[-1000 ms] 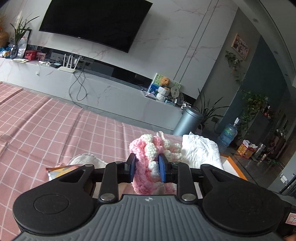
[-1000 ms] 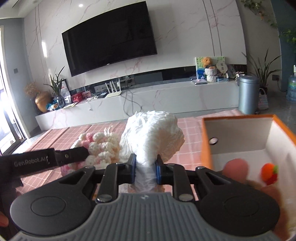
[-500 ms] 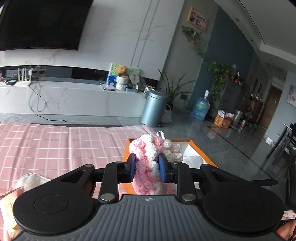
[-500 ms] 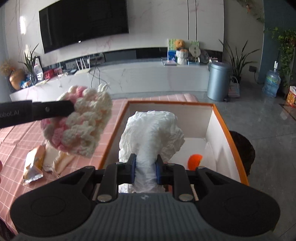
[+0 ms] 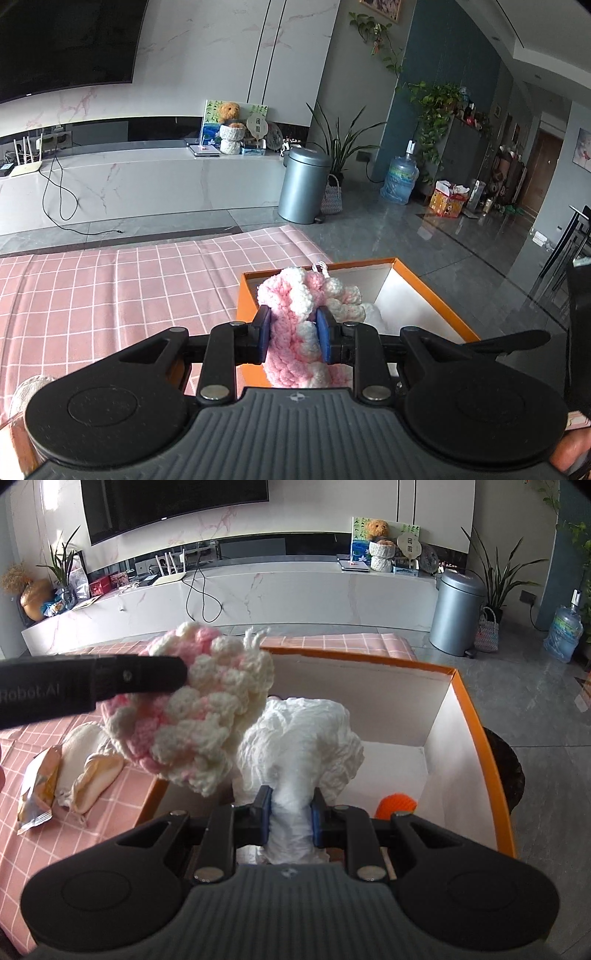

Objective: Organize soft objects
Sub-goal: 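Carry the crocheted hat over the box with the left tool while the right tool carries the white cloth, then open the left tool to drop the crocheted hat while the right tool releases the white cloth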

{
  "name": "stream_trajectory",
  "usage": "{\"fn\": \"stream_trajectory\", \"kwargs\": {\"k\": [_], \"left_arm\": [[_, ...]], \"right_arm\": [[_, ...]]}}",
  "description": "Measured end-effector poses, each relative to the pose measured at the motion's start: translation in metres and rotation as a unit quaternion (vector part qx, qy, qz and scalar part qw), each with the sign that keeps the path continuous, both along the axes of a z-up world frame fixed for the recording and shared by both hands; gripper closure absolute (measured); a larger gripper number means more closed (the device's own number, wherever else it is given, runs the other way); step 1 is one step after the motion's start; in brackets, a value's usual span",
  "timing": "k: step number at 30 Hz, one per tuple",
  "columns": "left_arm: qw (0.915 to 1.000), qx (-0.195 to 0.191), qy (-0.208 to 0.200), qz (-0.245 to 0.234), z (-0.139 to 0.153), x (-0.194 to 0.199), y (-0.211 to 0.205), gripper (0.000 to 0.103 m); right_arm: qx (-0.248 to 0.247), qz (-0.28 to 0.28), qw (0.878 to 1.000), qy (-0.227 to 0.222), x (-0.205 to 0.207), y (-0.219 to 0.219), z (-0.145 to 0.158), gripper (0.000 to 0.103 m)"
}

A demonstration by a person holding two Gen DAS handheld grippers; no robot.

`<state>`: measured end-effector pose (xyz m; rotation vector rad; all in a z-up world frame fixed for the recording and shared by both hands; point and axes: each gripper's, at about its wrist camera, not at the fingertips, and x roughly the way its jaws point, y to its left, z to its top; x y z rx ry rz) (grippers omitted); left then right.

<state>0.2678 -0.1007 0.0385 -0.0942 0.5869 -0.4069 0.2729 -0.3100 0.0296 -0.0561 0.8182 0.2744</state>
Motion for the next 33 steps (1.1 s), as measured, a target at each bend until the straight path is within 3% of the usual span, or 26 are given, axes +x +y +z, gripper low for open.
{"fn": "stream_trajectory", "kwargs": {"k": [13,24,33], "left_arm": [[0.9977,0.062,-0.011,-0.025,-0.004,0.024,-0.033,0.074],[0.9897,0.139,-0.014,-0.034,-0.021,0.037,-0.067,0.074],[0.9839,0.174,0.008,-0.040,-0.031,0.043,-0.075,0.069]], "right_arm": [[-0.019,-0.032,0.999,-0.011,0.049,-0.034,0.012,0.083],[-0.035,-0.049,0.998,0.012,0.067,-0.058,-0.003,0.083],[-0.032,-0.048,0.998,0.027,0.078,-0.059,-0.011,0.082]]}}
